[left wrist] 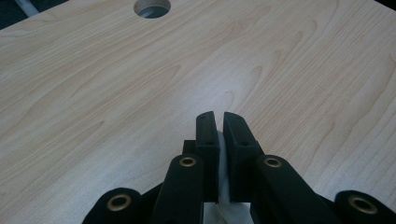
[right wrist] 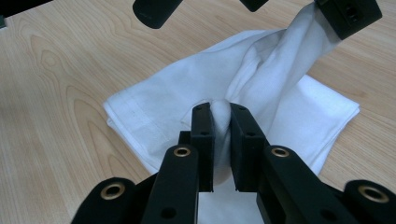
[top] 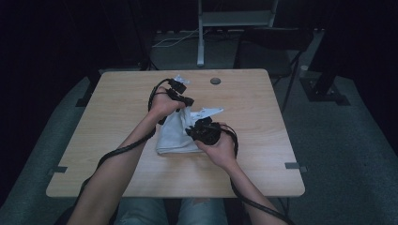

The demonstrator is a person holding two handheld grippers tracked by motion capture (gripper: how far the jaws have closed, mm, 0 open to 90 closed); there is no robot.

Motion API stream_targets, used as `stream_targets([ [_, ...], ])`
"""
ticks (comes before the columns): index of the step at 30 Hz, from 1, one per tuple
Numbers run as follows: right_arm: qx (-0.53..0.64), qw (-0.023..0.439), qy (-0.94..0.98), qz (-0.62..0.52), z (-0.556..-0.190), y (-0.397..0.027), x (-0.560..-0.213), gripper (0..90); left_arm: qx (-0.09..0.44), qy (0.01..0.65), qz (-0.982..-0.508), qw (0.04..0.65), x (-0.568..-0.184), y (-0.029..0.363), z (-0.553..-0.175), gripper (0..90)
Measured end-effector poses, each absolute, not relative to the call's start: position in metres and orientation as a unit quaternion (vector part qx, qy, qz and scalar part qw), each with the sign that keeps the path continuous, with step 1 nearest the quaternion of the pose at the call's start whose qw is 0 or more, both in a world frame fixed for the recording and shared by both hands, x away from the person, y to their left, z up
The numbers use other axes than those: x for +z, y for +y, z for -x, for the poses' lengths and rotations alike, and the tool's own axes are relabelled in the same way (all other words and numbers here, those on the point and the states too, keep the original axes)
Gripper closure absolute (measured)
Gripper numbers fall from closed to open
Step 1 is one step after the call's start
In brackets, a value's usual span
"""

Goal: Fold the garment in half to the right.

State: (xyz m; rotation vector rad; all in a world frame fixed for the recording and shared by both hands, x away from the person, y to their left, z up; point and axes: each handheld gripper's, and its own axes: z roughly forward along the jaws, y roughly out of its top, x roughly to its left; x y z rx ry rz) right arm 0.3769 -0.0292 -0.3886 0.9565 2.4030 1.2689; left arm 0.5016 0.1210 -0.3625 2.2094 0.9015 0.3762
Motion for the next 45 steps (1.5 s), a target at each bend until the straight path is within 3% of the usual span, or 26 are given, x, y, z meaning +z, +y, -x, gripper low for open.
stream_targets([
  [45,0.419,0.127,0.830,-0.346,-0.376,-0.037,-0.408,80.4,0.145,0.350,-0.861,0.339,-0.379,0.110,-0.503,82.9],
])
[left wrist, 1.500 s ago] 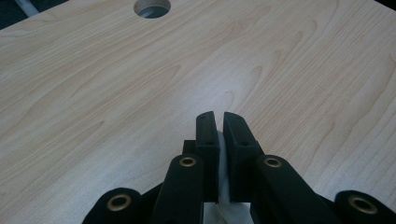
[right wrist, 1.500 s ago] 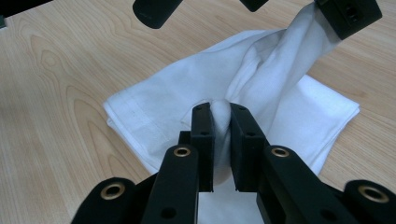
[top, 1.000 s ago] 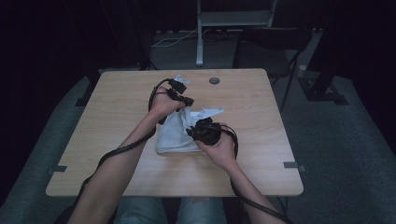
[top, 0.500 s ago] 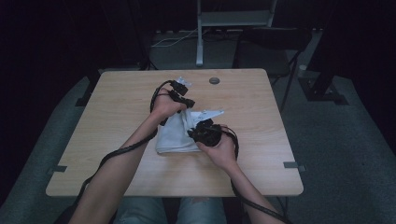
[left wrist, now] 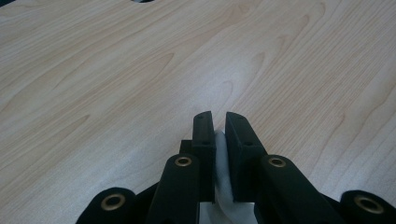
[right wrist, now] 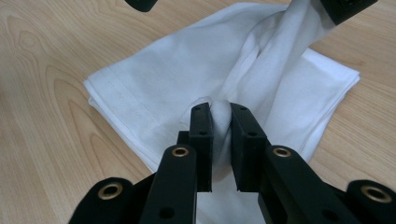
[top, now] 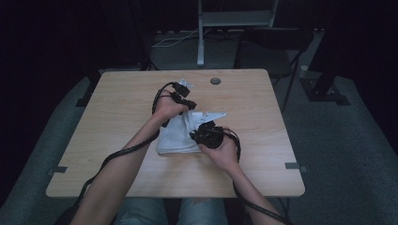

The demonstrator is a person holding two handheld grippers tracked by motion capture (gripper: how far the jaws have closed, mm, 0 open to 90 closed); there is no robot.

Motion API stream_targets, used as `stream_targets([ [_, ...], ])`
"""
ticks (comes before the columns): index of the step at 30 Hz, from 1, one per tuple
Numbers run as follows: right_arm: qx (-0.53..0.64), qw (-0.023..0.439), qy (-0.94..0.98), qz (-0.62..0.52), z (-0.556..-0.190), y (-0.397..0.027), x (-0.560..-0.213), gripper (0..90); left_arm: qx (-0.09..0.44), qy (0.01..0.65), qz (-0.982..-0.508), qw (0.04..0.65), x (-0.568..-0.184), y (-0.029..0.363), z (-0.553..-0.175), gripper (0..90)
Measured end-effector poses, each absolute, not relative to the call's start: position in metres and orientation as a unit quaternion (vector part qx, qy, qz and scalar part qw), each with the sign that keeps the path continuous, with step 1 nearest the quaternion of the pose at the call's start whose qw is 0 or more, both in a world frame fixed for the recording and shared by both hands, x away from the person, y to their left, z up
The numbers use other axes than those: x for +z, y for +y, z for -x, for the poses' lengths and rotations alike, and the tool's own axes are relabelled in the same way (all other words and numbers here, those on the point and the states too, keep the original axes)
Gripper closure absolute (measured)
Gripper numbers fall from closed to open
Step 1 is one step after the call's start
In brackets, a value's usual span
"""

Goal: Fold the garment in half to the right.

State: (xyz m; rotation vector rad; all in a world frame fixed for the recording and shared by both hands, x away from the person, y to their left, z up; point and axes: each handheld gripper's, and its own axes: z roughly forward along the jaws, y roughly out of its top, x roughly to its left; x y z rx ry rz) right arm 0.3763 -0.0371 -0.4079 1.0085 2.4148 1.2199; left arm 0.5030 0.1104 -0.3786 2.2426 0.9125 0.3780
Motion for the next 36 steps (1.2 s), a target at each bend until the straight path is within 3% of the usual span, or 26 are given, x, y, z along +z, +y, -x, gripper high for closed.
stream_targets([
  [36,0.409,0.123,0.827,-0.365,-0.376,-0.045,-0.421,72.0,0.145,0.348,-0.865,0.332,-0.391,0.102,-0.501,66.9],
])
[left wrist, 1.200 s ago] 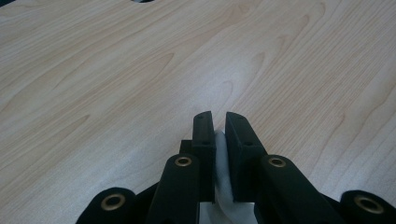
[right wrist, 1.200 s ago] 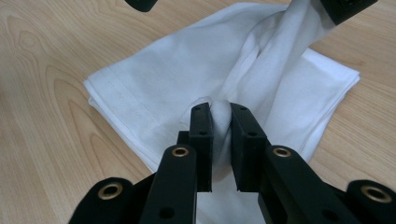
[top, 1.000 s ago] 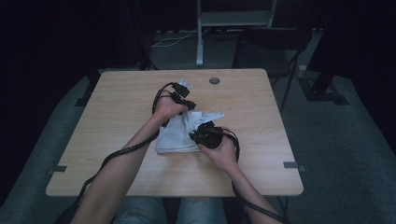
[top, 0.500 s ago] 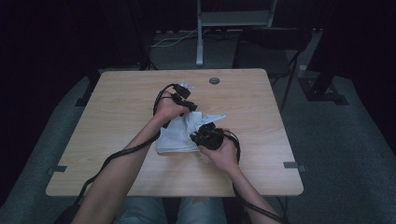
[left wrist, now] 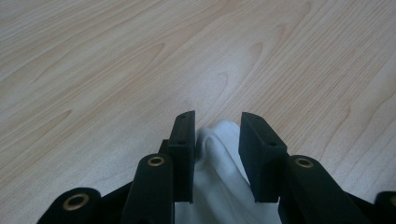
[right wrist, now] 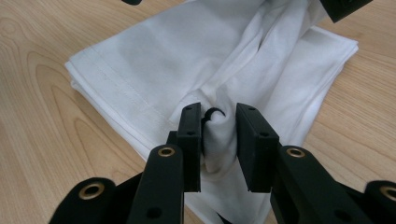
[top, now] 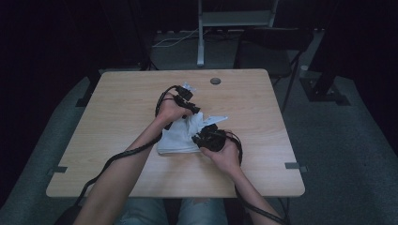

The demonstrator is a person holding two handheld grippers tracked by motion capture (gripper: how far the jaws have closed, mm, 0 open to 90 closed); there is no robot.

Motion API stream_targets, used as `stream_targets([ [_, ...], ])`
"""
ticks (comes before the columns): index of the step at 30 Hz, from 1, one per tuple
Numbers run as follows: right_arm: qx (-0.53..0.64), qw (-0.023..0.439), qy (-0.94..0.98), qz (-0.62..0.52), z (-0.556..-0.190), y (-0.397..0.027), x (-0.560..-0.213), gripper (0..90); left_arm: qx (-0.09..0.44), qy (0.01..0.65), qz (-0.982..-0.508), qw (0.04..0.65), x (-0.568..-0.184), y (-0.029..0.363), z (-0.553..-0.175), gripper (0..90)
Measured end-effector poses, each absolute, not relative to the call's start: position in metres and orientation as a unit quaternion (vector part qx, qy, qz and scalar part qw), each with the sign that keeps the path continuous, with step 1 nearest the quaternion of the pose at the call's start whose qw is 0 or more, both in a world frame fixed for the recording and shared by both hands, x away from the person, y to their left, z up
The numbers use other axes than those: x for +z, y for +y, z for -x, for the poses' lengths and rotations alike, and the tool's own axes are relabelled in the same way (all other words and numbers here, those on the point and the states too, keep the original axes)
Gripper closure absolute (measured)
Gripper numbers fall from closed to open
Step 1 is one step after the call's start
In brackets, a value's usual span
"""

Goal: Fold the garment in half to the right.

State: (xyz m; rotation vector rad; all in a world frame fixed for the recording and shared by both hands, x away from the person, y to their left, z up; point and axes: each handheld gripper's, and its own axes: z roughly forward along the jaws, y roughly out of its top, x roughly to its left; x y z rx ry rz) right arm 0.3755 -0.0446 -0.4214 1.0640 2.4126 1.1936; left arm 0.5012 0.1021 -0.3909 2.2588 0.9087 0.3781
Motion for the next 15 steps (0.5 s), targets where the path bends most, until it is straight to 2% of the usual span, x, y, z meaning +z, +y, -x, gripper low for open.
stream_targets([
  [9,0.408,0.126,0.825,-0.370,-0.3758,-0.0476,-0.4215,70.2,0.150,0.348,-0.863,0.333,-0.3903,0.1022,-0.5010,63.8],
  [15,0.406,0.126,0.825,-0.372,-0.3749,-0.0480,-0.4231,68.5,0.158,0.348,-0.861,0.336,-0.3876,0.1018,-0.5000,58.6],
])
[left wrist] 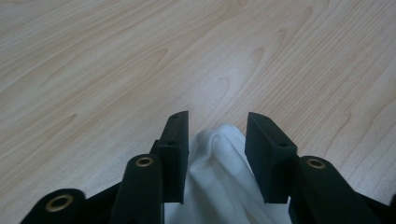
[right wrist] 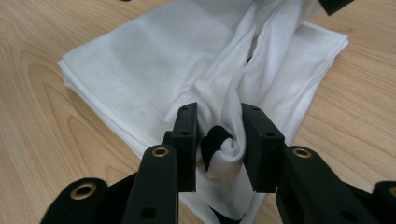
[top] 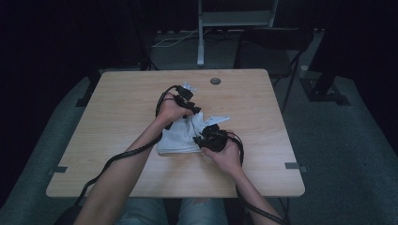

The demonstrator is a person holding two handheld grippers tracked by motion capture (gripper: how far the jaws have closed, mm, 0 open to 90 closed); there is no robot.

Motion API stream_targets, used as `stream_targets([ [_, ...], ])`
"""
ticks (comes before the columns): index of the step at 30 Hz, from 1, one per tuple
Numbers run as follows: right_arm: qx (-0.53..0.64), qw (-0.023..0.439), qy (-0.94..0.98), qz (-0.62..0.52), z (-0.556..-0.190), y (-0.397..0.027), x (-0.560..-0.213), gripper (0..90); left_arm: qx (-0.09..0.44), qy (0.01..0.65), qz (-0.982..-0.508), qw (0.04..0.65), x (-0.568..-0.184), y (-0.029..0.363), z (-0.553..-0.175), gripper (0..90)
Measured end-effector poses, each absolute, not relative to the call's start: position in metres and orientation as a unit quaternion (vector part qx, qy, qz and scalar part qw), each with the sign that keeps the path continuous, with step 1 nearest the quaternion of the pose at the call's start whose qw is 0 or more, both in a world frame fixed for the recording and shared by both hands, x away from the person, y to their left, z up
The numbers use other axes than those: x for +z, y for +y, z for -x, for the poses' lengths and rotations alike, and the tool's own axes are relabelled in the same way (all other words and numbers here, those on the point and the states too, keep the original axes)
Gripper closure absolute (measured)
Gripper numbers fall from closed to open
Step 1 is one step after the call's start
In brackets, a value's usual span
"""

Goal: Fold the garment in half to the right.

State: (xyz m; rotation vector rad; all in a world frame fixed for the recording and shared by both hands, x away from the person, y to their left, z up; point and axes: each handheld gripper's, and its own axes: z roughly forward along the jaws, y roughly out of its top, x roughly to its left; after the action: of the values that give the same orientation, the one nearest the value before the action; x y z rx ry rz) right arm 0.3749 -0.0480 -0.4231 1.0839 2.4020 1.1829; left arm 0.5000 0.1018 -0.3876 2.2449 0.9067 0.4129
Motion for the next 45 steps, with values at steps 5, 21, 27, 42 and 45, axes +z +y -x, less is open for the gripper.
stream_targets([
  [5,0.409,0.128,0.822,-0.376,-0.375,-0.050,-0.423,65.7,0.167,0.348,-0.858,0.340,-0.383,0.105,-0.500,54.5],
  [21,0.425,0.135,0.806,-0.390,-0.377,-0.060,-0.413,59.1,0.189,0.351,-0.847,0.352,-0.370,0.114,-0.498,45.5],
  [27,0.434,0.134,0.804,-0.384,-0.375,-0.057,-0.407,57.4,0.197,0.354,-0.845,0.349,-0.363,0.126,-0.497,43.9],
  [42,0.410,0.127,0.828,-0.362,-0.378,-0.031,-0.407,58.7,0.213,0.381,-0.825,0.359,-0.361,0.185,-0.484,40.2],
  [45,0.399,0.123,0.835,-0.359,-0.378,-0.028,-0.413,67.9,0.211,0.385,-0.824,0.358,-0.366,0.196,-0.481,40.0],
])
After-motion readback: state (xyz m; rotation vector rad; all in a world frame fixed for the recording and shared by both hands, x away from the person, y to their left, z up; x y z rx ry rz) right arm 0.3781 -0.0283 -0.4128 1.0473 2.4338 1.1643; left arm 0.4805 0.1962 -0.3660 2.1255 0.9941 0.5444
